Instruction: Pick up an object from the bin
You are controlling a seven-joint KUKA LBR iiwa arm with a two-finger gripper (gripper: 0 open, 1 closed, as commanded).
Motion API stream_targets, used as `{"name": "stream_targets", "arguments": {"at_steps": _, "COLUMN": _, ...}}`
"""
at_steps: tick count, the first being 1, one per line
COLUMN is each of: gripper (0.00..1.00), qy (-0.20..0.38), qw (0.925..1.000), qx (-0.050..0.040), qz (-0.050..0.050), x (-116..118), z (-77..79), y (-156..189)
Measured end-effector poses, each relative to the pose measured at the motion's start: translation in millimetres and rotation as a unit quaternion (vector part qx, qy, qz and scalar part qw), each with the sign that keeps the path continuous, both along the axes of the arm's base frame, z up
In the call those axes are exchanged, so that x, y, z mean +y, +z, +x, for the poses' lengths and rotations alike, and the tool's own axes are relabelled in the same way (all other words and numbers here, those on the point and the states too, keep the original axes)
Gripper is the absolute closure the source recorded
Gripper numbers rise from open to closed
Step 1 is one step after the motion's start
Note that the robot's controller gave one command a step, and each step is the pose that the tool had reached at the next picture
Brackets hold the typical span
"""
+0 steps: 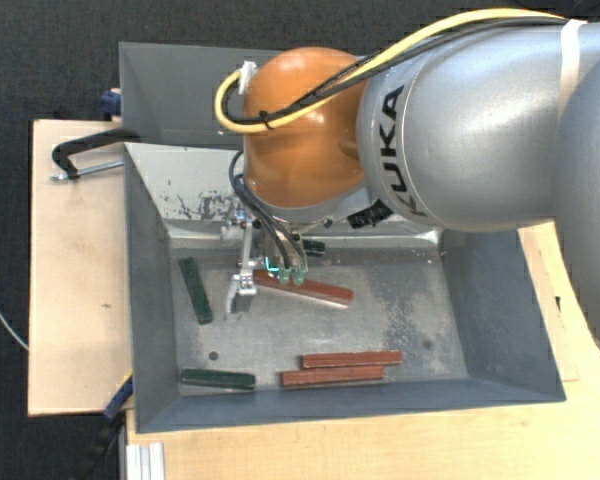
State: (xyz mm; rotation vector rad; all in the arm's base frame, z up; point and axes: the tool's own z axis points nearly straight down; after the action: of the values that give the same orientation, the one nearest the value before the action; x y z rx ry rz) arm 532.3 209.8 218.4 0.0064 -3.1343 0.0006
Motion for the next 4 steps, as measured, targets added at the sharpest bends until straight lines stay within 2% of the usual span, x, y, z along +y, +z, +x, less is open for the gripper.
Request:
{"name": "stream_targets", "arguments": {"at_steps": 1, "gripper": 0.0, "qy": -0.002, "qw": 1.0, "qx": -0.0041, "qz": 0.001, "x": -1, "z": 2.0, "y": 4}}
{"name": "stream_targets", "arguments": {"at_steps": 2, "gripper": 0.0, "qy": 0.02, "qw": 0.9998, "qx": -0.0055, "qz": 0.001, "x": -62, "z": 13.6, "y": -44}}
{"name": "stream_targets", "arguments": {"at_steps": 3, "gripper": 0.0, "qy": -0.004, "qw": 1.0, "qx": -0.0032, "qz": -0.001, "x": -82, "z": -9.3, "y": -81}}
{"name": "stream_targets", "arguments": {"at_steps": 4, "gripper": 0.0, "qy": 0.072, "qw": 0.9974, "qx": -0.0056, "qz": 0.002, "x": -103, "z": 27.4, "y": -83}}
